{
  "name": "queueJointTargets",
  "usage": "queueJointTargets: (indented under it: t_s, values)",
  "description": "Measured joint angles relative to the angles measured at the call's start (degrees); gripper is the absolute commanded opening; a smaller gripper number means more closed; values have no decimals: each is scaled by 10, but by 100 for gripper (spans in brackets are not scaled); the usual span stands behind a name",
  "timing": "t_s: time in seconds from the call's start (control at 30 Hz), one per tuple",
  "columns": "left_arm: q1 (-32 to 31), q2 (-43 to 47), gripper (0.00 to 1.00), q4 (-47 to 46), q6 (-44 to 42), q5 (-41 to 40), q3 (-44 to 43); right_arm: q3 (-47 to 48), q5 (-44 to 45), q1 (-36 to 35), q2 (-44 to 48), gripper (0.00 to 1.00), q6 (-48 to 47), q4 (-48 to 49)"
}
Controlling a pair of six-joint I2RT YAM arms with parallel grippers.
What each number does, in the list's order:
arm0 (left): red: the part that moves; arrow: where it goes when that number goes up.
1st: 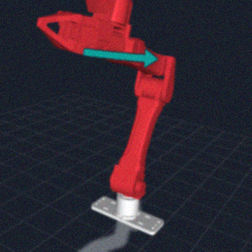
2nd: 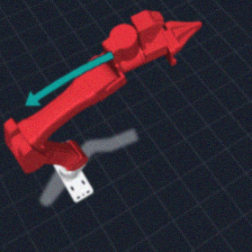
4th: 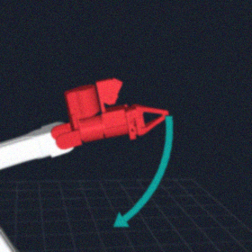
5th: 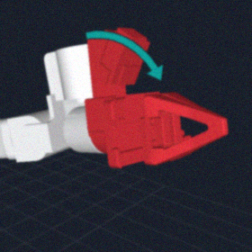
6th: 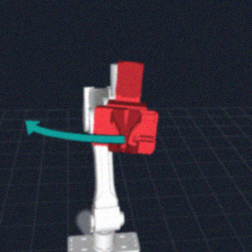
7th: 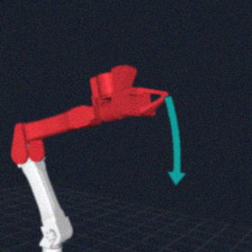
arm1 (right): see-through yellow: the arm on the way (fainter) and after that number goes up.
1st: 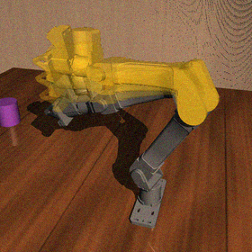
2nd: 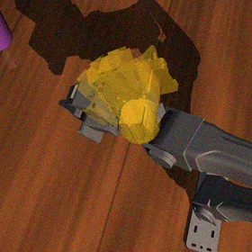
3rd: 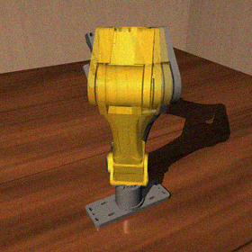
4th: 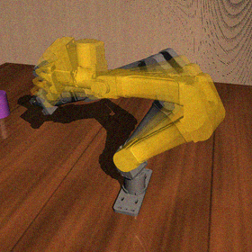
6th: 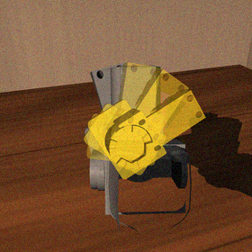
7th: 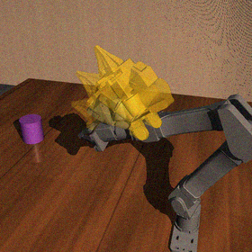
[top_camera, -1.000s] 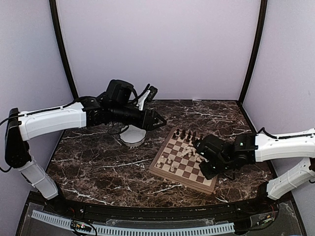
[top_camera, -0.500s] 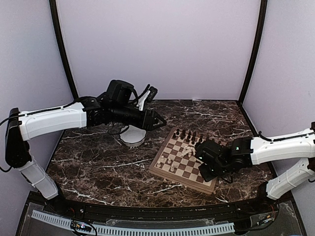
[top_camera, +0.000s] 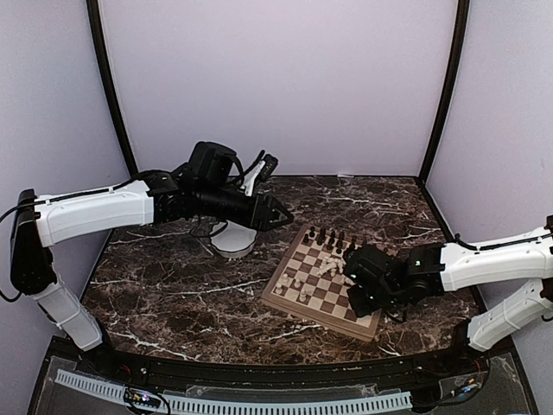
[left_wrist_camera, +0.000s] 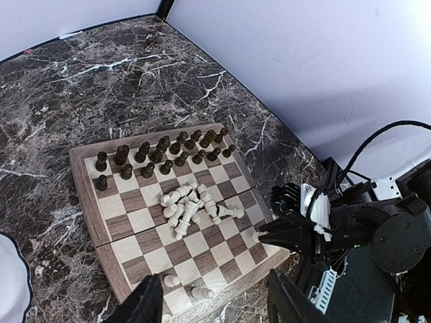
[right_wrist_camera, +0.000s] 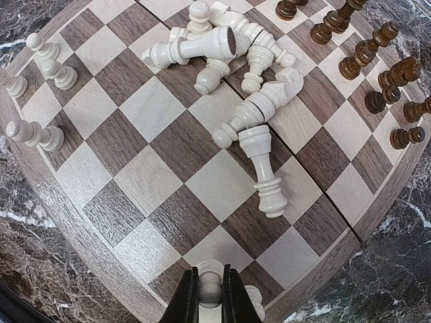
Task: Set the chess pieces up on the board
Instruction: Place the pawn at g2.
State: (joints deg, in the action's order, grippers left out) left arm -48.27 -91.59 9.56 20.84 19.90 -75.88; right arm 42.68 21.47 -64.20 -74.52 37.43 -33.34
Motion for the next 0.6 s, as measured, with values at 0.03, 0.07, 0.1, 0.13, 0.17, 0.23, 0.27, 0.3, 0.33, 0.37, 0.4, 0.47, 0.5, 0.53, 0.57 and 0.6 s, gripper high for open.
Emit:
queueJointTargets:
  t_s: [0.03, 0.07, 0.1, 0.13, 0.17, 0.23, 0.27, 0.3, 0.33, 0.37, 0.4, 0.47, 0.5, 0.53, 0.57, 0.6]
  values:
    - [0, 0, 55, 0, 0, 0, 0, 0, 0, 2, 0, 3, 1, 3]
    - [0, 0, 55, 0, 1, 0, 0, -1, 0, 5, 0, 3, 2, 5]
    - [0, 0, 55, 0, 2, 0, 0, -3, 0, 8, 0, 3, 2, 8]
    - [0, 0, 55, 0, 3, 1, 0, -6, -1, 9, 0, 3, 2, 10]
    - [0, 0, 55, 0, 4, 1, 0, -9, -2, 12, 0, 3, 4, 12]
    - [0, 0, 55, 0, 5, 2, 0, -14, -5, 14, 0, 4, 5, 14]
    - [0, 0, 55, 0, 5, 2, 0, -16, -7, 16, 0, 4, 5, 15]
    - [0, 0, 55, 0, 6, 2, 0, -17, -8, 17, 0, 4, 6, 16]
    - [0, 0, 55, 0, 6, 2, 0, -18, -9, 18, -1, 4, 6, 17]
    - [0, 0, 55, 0, 7, 2, 0, -19, -10, 19, -1, 4, 6, 19]
    - [0, 0, 55, 0, 7, 2, 0, -20, -11, 20, -1, 4, 6, 21]
    - [0, 0, 55, 0, 7, 2, 0, -23, -13, 22, -2, 4, 6, 26]
    - [0, 0, 55, 0, 7, 2, 0, -23, -14, 23, -2, 4, 6, 26]
    - [0, 0, 55, 0, 8, 2, 0, -24, -15, 23, -2, 5, 6, 29]
    - [0, 0, 55, 0, 8, 2, 0, -24, -17, 24, -3, 5, 6, 31]
    - [0, 0, 55, 0, 8, 2, 0, -24, -18, 24, -4, 5, 6, 34]
